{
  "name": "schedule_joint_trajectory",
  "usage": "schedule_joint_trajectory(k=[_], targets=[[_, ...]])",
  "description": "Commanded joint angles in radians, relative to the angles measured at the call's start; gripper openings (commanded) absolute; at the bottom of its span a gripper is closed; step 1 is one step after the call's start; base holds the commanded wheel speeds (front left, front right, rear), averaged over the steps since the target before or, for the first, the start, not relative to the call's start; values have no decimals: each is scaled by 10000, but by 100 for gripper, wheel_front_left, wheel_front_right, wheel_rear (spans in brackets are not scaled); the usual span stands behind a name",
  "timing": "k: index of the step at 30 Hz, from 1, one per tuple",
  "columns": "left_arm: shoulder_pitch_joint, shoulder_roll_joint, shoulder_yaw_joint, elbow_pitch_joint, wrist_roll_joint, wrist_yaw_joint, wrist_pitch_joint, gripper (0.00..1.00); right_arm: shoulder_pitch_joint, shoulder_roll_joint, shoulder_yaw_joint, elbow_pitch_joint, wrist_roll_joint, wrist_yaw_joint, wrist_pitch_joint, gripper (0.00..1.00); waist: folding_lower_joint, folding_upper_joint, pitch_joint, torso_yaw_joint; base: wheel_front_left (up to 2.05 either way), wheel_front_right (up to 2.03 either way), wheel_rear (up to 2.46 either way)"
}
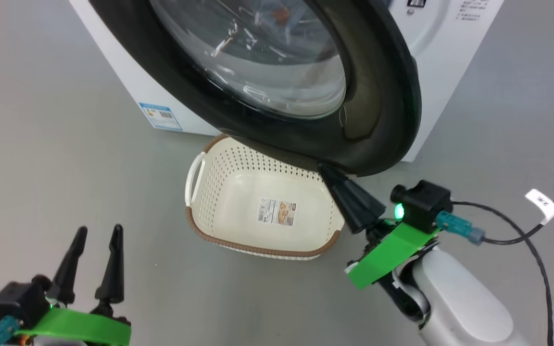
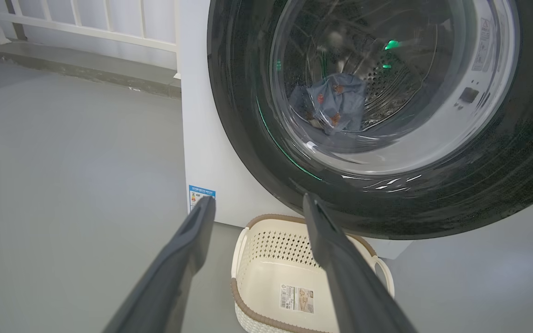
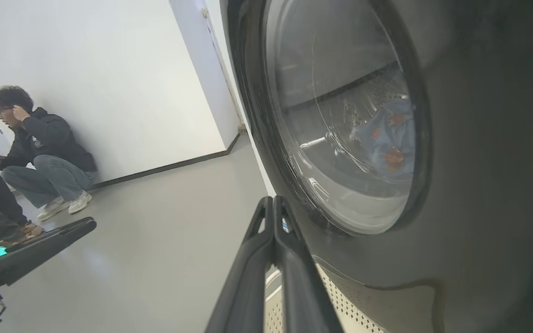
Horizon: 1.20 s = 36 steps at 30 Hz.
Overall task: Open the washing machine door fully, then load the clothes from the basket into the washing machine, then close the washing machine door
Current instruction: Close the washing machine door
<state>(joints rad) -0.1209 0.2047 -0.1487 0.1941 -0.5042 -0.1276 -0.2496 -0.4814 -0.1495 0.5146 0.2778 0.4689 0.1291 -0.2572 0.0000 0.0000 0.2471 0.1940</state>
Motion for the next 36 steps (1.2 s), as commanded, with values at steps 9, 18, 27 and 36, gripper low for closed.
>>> schedule_joint_trajectory(k=[9, 18, 27, 36], targets=[[-748, 356, 254, -279, -235, -31, -122, 100, -335, 270, -984, 272, -315, 16, -46, 0, 0, 0, 646, -16, 0, 0, 0], [-978, 456, 200, -307, -308, -31, -122, 100, -531, 399, -2144, 172, -629, 16, -46, 0, 0, 0, 1005, -50, 0, 0, 0], [-1240, 482, 109, -418, -363, -31, -122, 100, -971, 520, -3035, -9, -882, 16, -46, 0, 0, 0, 1428, -32, 0, 0, 0], [-1564, 472, -49, -489, -412, -31, -122, 100, -1763, 586, -3620, 154, -1051, 16, -46, 0, 0, 0, 1799, 119, 0, 0, 0]])
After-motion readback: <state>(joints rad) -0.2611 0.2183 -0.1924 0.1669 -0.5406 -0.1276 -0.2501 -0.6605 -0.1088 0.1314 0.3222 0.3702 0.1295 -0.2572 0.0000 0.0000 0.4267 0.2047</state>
